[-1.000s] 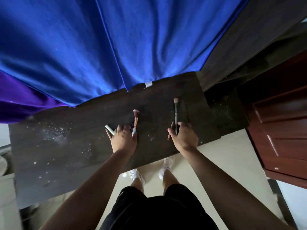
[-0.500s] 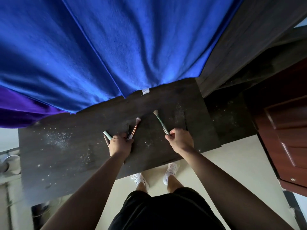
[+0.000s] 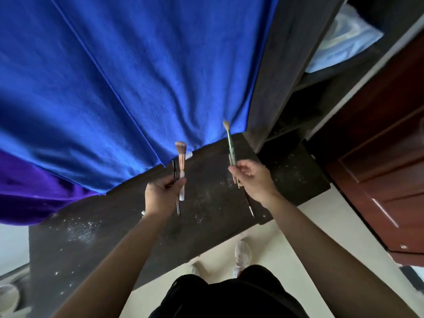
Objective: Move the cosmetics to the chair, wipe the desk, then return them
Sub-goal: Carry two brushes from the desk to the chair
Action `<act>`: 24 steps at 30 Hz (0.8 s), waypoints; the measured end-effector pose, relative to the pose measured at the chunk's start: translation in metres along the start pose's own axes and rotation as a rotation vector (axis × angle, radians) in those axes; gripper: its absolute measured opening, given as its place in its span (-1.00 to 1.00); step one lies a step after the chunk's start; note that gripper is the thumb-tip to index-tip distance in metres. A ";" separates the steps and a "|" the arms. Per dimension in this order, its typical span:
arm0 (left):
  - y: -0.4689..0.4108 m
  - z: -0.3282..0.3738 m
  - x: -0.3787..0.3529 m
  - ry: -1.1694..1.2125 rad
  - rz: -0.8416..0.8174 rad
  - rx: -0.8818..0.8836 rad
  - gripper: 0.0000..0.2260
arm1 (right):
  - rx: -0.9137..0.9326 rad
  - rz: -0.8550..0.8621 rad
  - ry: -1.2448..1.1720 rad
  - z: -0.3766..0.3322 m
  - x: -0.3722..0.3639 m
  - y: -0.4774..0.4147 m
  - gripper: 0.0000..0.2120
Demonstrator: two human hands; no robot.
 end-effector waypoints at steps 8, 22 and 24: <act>0.024 0.055 -0.004 0.306 -0.416 -0.076 -0.82 | -0.029 0.455 -0.222 -0.023 0.077 0.092 -0.89; 0.272 0.133 -0.072 0.388 -1.083 -0.201 -0.83 | -0.114 0.933 -0.355 0.036 0.250 0.326 -0.87; 0.325 0.133 -0.082 0.368 -1.144 -0.243 -0.85 | -0.117 0.991 -0.363 0.052 0.279 0.363 -0.87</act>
Point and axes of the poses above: each hand's wrist, its own y-axis away from the middle knuckle, its own x-axis out of the back of the hand, z = x × y, the point moved 2 cm from there along -y, towards the middle knuckle, and after that the axes turned 15 degrees about z, right-handed, at the moved point
